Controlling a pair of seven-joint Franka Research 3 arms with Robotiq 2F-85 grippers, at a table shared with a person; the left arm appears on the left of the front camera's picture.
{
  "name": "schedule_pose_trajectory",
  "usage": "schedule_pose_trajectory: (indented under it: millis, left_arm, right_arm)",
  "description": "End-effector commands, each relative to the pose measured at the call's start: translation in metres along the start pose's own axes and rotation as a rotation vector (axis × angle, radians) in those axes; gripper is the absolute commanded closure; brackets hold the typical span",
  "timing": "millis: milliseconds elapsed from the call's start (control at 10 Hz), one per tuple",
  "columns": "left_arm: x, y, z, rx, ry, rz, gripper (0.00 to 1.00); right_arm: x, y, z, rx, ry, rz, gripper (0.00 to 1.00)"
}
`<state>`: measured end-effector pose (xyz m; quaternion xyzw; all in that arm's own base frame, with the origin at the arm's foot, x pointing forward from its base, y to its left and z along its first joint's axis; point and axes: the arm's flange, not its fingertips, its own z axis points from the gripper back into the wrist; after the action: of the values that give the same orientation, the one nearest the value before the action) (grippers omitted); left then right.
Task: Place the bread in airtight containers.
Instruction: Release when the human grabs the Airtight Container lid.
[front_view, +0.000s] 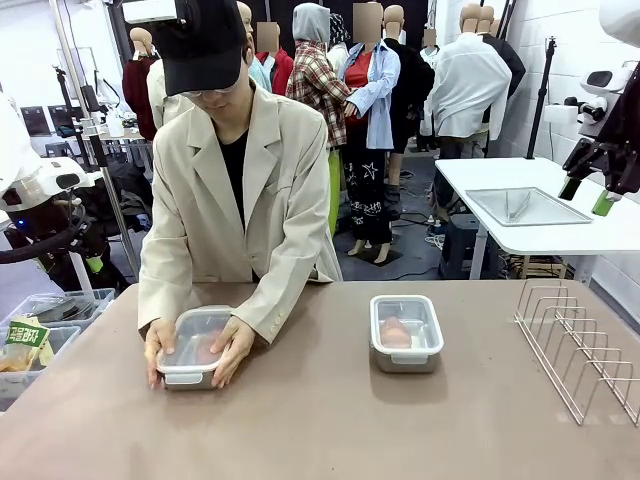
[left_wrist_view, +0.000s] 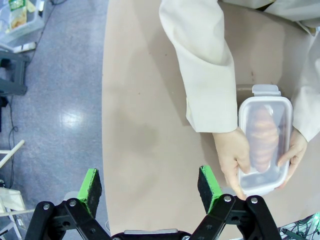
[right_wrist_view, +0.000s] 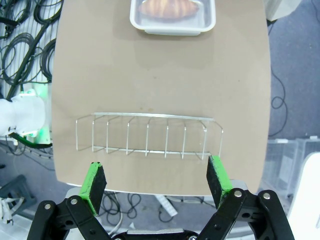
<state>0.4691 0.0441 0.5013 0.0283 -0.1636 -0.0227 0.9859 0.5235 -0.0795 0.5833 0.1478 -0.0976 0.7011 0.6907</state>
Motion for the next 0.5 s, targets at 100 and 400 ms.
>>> schedule_pose_trajectory:
  millis: [100,400]
  left_arm:
    - [-0.0007,-0.0001,0.0011,0.008,-0.001,0.015,0.00]
    - [-0.0007,-0.0001,0.0011,0.008,-0.001,0.015,0.00]
  right_arm:
    - [0.0001,-0.0008,-0.0007,0.002,0.001,-0.006,0.00]
    - [0.0001,-0.0008,-0.0007,0.002,0.001,-0.006,0.00]
